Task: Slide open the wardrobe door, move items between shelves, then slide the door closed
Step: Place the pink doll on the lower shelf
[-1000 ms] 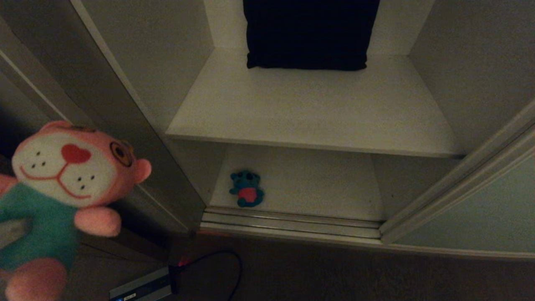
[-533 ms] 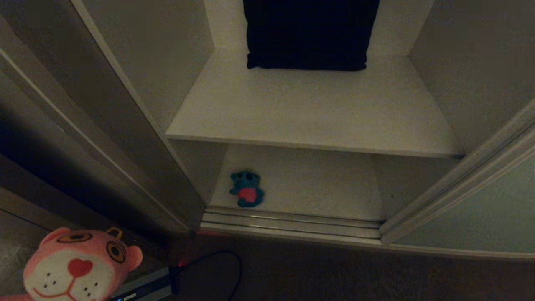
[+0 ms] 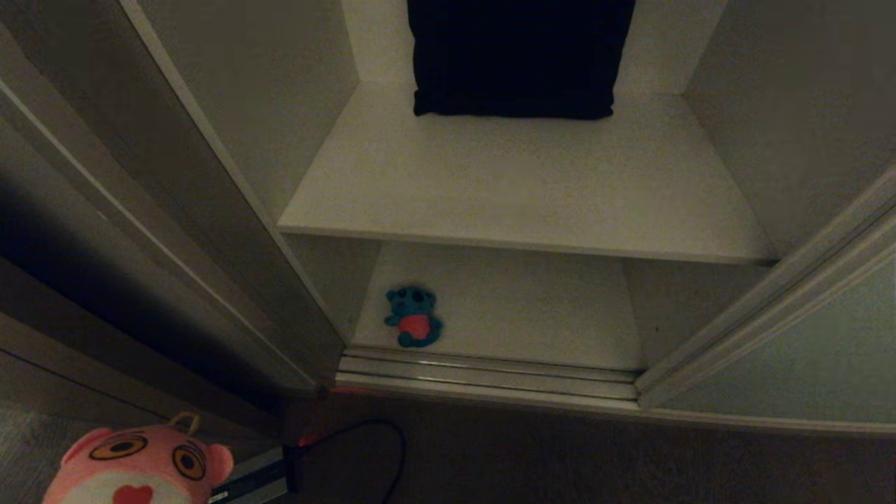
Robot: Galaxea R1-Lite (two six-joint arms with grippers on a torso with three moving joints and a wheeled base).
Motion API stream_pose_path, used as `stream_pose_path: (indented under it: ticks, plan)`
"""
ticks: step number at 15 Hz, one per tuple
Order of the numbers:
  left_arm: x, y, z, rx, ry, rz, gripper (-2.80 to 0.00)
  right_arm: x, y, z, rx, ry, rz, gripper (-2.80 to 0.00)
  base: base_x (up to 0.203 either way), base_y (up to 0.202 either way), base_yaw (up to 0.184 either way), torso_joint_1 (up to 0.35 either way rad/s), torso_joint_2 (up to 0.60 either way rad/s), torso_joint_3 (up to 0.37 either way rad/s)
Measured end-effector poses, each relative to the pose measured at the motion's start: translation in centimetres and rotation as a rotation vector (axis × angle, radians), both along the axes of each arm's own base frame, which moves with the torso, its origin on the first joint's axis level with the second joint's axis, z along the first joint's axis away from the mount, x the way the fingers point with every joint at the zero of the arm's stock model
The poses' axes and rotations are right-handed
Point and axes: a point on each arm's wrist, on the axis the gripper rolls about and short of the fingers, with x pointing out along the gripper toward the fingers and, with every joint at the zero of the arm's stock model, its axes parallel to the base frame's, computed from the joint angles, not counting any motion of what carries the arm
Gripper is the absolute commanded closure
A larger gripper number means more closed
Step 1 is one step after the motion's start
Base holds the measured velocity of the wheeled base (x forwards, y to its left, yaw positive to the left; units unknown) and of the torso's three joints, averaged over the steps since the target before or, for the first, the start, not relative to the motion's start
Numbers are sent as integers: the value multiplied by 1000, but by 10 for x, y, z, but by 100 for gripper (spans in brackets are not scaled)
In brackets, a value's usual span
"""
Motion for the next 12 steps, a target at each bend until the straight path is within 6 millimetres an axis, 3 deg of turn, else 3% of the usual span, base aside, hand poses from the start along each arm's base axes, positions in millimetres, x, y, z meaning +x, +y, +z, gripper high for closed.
stream_pose_path:
  ticks: [5, 9, 12]
  plan:
    - [1, 1, -2, -44, -19, 40, 0, 0, 0, 0, 0, 0, 0, 0, 0, 0, 0, 0, 0, 0]
    - [8, 2, -10, 116, -79, 103, 0, 0, 0, 0, 0, 0, 0, 0, 0, 0, 0, 0, 0, 0]
    - [12, 3, -14, 116, -125, 121, 0, 0, 0, 0, 0, 0, 0, 0, 0, 0, 0, 0, 0, 0]
